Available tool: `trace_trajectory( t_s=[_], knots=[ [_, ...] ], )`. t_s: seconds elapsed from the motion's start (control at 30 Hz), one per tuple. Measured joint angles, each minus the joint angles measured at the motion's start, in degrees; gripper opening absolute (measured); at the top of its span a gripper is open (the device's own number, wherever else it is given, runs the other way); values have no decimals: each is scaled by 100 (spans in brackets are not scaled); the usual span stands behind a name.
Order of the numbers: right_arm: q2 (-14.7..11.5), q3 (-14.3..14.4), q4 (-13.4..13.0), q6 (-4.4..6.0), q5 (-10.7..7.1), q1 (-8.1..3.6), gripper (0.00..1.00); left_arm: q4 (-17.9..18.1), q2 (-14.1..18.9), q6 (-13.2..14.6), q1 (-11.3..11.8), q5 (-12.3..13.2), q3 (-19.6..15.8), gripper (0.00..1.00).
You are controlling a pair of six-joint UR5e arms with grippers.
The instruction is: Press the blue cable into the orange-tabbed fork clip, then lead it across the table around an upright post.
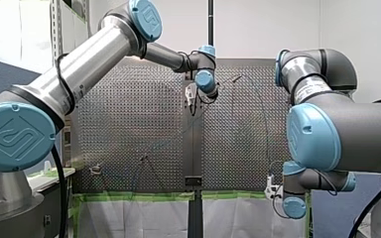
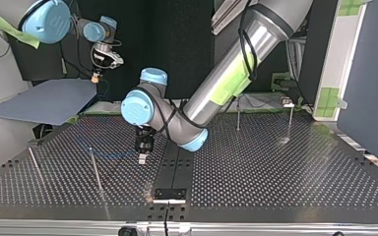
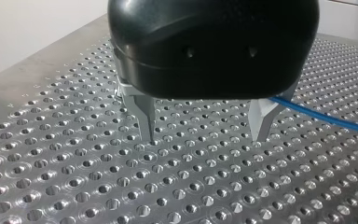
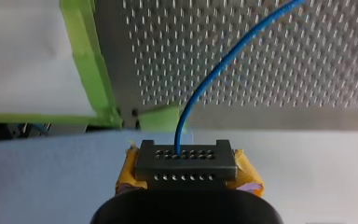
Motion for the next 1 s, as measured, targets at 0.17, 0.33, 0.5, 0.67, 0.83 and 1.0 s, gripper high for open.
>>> trace_trajectory(
  t_s=[0.17, 0.33, 0.5, 0.67, 0.83, 1.0],
  knots=[
    [-1, -2, -7, -72, -301, 80, 0, 0, 2, 2, 1, 0, 0, 100],
    [-2, -3, 4, -138, -572, 170, 0, 0, 4, 23, 1, 0, 2, 100],
    [-3, -30, 17, 35, -771, 207, 0, -46, 5, 52, 1, 0, 1, 100],
    [-4, -159, 174, 157, -719, 214, 0, -157, 5, 68, 1, -6, 2, 100],
    [-7, -272, 351, 164, -672, 196, 0, -197, 5, 101, 1, -8, 1, 100],
    [-10, -363, 450, 209, -520, 155, 0, -201, 5, 107, 1, -8, 1, 100]
  ],
)
